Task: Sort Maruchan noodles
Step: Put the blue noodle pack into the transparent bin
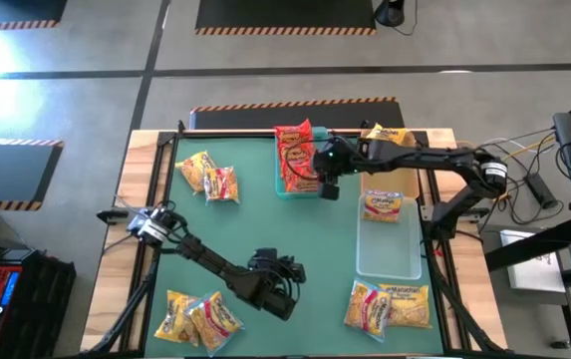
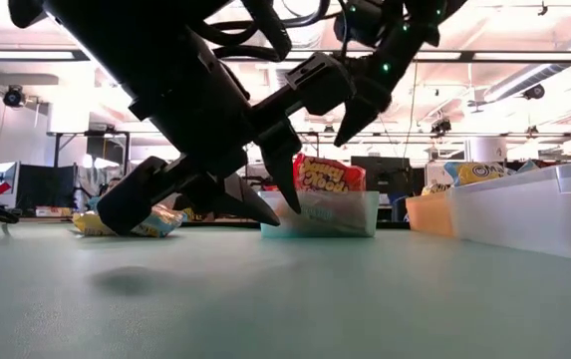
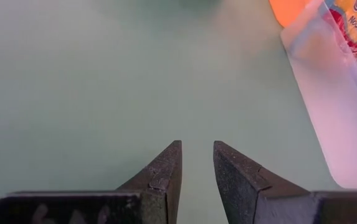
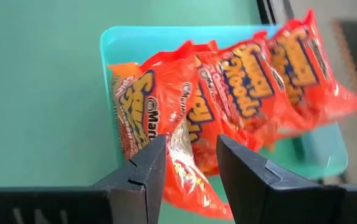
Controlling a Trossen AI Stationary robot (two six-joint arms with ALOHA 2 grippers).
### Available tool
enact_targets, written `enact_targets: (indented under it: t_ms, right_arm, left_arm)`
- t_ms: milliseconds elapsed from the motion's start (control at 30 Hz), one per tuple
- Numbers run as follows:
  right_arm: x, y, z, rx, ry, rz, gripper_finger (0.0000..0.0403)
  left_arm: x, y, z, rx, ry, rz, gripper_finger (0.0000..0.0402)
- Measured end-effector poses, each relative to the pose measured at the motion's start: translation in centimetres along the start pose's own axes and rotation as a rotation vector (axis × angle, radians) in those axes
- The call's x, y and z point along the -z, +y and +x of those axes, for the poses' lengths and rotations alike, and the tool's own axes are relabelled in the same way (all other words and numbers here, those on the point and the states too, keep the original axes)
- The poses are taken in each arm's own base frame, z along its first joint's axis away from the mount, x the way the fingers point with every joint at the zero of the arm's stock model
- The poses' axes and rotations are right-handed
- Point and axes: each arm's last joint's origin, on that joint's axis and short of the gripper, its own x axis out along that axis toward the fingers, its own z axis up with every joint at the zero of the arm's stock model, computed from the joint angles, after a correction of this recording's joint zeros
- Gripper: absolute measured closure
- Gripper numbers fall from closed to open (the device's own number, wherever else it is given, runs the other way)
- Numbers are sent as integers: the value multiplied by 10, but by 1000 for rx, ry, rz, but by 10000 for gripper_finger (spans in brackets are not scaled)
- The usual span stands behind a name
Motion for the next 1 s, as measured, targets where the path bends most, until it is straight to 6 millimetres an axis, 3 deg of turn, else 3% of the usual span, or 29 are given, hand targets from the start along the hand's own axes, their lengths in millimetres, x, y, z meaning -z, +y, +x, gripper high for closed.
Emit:
enact_targets:
  t_ms: [167, 300, 467, 733, 1000]
  right_arm:
    - [-2, 7, -13, -230, 21, 143, 276]
    - [1, 31, -25, -441, 16, 214, 286]
    - [10, 72, -48, -455, 35, 221, 297]
    - [40, 143, -72, -388, 111, 325, 310]
    - [73, 213, -89, -439, 277, 518, 310]
  left_arm:
    - [3, 5, -5, -13, -1, -14, 326]
    - [4, 7, -13, -20, 7, 2, 326]
    - [-2, 7, -28, -50, 66, 86, 326]
    - [-12, -2, -44, -25, 191, 416, 326]
    - [-1, -12, -51, 114, 290, 573, 326]
